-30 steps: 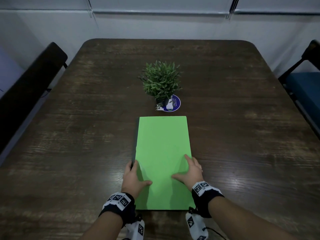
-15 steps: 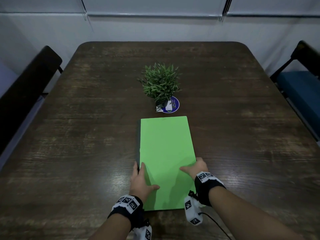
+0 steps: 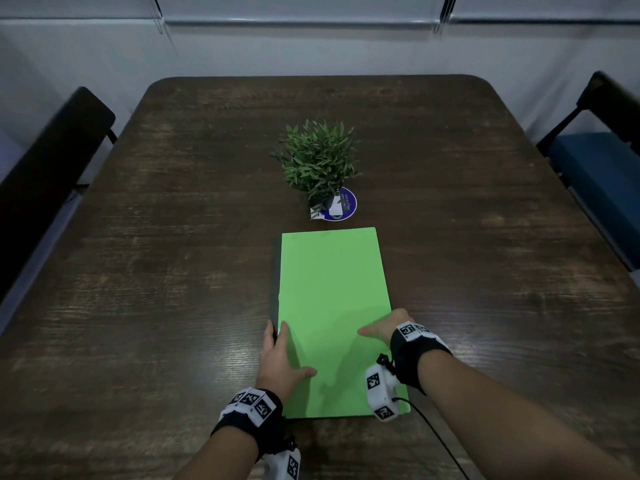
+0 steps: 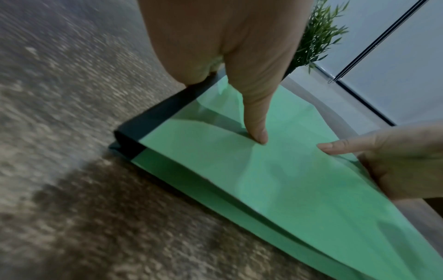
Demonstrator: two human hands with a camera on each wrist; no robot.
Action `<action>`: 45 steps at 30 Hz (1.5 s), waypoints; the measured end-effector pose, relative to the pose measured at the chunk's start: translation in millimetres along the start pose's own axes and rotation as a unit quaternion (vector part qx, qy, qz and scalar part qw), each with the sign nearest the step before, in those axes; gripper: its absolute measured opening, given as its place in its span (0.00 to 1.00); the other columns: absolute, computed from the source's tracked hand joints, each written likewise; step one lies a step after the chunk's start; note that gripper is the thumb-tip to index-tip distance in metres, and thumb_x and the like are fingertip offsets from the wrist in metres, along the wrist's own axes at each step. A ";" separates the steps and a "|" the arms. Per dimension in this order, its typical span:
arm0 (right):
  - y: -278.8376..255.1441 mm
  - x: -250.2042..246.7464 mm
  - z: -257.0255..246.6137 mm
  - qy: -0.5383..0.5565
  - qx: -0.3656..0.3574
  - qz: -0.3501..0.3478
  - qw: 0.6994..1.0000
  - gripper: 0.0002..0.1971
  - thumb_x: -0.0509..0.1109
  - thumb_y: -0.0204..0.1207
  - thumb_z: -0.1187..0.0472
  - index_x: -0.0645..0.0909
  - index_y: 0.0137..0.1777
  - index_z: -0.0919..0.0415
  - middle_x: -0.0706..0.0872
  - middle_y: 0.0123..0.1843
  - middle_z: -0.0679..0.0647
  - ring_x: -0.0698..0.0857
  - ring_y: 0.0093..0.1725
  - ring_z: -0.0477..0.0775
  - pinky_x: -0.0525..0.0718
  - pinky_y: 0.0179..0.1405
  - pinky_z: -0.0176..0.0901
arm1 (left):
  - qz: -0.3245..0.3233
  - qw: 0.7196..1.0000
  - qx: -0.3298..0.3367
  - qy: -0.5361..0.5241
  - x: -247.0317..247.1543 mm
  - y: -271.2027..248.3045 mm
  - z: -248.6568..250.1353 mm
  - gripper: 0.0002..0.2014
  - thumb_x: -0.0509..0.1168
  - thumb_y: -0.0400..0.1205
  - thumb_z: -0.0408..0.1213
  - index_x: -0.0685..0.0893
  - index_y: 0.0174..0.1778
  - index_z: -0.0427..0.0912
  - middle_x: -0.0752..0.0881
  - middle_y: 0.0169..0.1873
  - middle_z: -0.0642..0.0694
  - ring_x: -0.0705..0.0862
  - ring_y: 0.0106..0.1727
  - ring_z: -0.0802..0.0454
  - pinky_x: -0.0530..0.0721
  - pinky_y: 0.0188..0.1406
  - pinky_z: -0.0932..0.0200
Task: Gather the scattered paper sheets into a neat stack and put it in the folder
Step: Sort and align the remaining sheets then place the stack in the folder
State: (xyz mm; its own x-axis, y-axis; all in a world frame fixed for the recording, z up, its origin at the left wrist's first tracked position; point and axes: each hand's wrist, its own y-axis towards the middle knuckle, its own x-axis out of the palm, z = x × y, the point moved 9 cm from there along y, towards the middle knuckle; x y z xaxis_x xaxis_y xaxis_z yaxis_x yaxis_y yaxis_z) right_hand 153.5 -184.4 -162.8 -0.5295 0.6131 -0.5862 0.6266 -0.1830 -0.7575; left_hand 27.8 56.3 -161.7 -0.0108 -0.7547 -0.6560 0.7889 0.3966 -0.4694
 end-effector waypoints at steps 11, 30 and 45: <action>-25.8 69.4 -36.3 0.077 -0.096 -0.052 0.991 0.50 0.77 0.72 0.52 0.49 0.83 0.66 0.63 0.81 0.63 0.66 0.79 0.64 0.68 0.77 0.54 | 0.052 0.991 -0.118 0.042 -74.5 7.6 -60.4 0.60 0.83 0.58 0.56 0.59 0.81 0.40 0.67 0.74 0.40 0.67 0.76 0.39 0.71 0.74 0.45; 3.7 139.3 -264.6 0.094 -0.159 -0.030 0.982 0.42 0.79 0.71 0.58 0.60 0.80 0.65 0.74 0.74 0.63 0.76 0.72 0.63 0.75 0.68 0.48 | 0.134 0.984 -0.116 -0.005 -212.6 135.6 -120.1 0.51 0.80 0.68 0.48 0.60 0.83 0.42 0.63 0.80 0.41 0.65 0.78 0.39 0.68 0.77 0.42; 68.9 102.4 -350.2 0.018 -0.213 0.059 0.975 0.43 0.76 0.72 0.45 0.60 0.81 0.62 0.70 0.78 0.61 0.72 0.75 0.65 0.74 0.71 0.55 | 0.114 0.990 -0.069 0.043 -246.4 267.2 -69.0 0.53 0.80 0.67 0.50 0.58 0.83 0.41 0.61 0.81 0.43 0.63 0.80 0.40 0.65 0.79 0.45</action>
State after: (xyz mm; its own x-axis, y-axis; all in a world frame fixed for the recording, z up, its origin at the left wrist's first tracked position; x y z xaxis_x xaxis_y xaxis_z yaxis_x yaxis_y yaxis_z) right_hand 342.7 134.9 -174.4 -0.4232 0.6353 -0.6460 0.8667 0.0761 -0.4929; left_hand 198.9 384.3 -166.2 0.1007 -0.5933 -0.7987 0.6863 0.6226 -0.3760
